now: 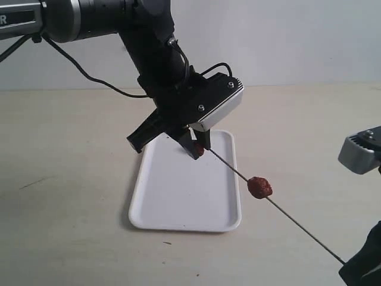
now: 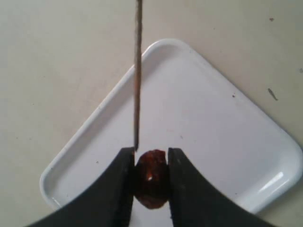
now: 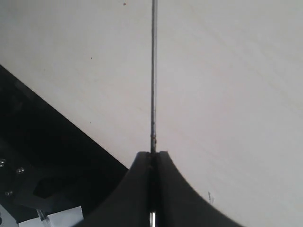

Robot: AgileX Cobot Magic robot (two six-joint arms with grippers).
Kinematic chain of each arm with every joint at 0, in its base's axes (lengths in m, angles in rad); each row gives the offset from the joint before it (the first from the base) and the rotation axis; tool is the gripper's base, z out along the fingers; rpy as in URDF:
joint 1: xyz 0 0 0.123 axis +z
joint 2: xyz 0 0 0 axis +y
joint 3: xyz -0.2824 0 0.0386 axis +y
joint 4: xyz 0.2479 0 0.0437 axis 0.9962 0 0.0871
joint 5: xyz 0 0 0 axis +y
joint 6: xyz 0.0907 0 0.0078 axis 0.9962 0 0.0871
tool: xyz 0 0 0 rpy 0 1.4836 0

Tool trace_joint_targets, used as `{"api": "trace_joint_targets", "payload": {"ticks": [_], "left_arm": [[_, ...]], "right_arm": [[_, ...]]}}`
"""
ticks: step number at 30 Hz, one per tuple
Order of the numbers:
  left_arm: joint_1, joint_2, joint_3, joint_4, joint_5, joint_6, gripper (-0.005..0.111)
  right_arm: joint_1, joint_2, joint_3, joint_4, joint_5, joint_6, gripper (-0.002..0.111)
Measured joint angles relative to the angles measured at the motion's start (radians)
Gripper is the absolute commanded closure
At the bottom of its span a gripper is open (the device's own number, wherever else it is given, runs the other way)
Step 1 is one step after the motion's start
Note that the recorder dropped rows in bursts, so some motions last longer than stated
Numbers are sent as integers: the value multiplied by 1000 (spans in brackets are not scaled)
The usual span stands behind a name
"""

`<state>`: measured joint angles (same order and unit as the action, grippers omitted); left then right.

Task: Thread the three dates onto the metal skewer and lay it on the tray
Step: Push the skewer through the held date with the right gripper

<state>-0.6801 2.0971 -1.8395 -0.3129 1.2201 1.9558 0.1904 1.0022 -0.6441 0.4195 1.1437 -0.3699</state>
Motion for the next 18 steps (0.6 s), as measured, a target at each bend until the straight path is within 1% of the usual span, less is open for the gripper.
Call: {"api": "trace_joint_targets", "payload": {"ticks": [5,18], "left_arm": [[0,0,0,0,0,2,81],[0,0,0,0,0,6,81]], "right_arm": [[0,0,0,33,0,-18,108],[0,48,0,35,-9,-22,108]]}}
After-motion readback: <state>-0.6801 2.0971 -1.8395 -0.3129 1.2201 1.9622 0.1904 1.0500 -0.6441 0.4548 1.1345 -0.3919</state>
